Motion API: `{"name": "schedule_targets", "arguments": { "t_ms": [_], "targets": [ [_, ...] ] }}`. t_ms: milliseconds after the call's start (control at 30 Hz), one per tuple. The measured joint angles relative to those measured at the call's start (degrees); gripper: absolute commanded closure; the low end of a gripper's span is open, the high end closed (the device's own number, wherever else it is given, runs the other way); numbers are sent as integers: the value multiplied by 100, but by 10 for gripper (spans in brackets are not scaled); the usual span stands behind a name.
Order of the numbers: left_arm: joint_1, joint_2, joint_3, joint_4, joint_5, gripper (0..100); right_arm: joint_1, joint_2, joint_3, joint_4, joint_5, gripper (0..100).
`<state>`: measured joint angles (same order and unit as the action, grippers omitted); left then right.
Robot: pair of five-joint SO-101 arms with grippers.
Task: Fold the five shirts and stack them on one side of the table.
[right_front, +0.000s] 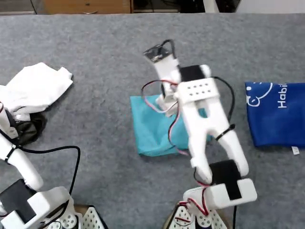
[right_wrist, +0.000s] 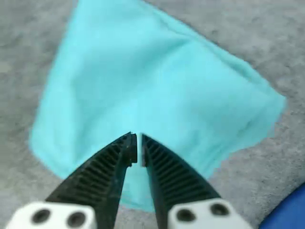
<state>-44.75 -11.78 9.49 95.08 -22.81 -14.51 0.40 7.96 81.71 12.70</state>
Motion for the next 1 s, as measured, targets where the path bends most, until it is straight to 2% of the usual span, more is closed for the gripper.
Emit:
{"name": "schedule_targets", "arguments": {
  "t_ms": [67, 233, 467, 600, 1000],
  "targets": [
    [0, 0, 0, 0, -88, 981, 220, 229, -149, -53, 18, 808],
    [0, 0, 0, 0, -193, 981, 659, 941, -659, -79, 9, 868],
    [0, 0, 0, 0, -211, 981, 800, 1662, -1662, -79, 18, 892],
    [35, 0, 0, 0, -211, 981, 905, 1846, -2092, -79, 18, 847],
    [88, 0, 0, 0, -211, 981, 932, 2224, -2233, 70, 18, 882]
  ]
}}
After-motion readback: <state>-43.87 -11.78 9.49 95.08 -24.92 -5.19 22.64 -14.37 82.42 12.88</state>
